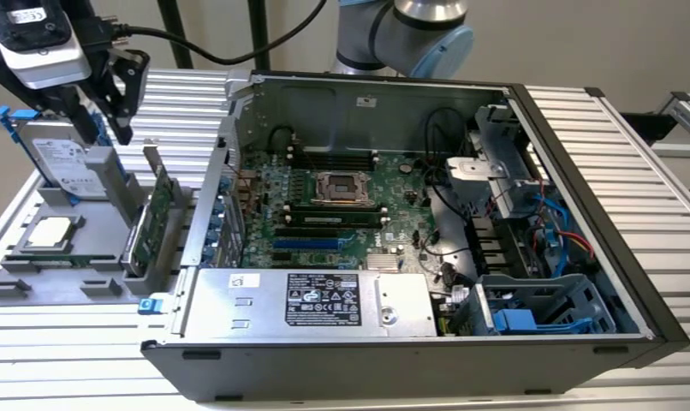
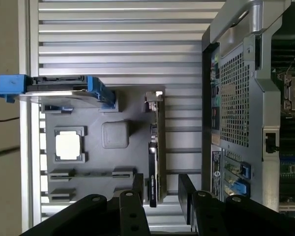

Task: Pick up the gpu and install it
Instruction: 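Pick up the gpu and move the gpu toward the slot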

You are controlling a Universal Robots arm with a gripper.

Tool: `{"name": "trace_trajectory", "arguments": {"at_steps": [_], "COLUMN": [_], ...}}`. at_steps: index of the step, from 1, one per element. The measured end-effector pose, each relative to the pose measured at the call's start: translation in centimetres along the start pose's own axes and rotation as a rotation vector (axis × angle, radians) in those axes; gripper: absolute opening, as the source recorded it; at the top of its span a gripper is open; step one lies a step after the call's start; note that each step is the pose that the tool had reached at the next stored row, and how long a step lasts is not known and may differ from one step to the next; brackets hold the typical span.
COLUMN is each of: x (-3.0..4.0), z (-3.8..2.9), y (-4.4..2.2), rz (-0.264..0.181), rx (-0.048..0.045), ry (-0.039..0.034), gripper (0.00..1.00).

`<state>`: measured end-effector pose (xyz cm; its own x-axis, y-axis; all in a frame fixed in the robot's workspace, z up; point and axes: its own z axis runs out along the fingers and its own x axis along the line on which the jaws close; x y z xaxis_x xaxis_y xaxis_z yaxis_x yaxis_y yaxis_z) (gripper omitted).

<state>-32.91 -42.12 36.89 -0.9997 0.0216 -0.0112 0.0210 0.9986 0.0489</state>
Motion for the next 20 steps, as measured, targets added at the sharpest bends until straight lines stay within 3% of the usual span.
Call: {"name": "trace_trajectory", "arguments": {"at_steps": [20], "x": [0.01], "z": [1.48], "y": [-0.52], "rz": [0.0], "rx": [0.0001], "ry": [0.0003], "gripper": [1.0]}}
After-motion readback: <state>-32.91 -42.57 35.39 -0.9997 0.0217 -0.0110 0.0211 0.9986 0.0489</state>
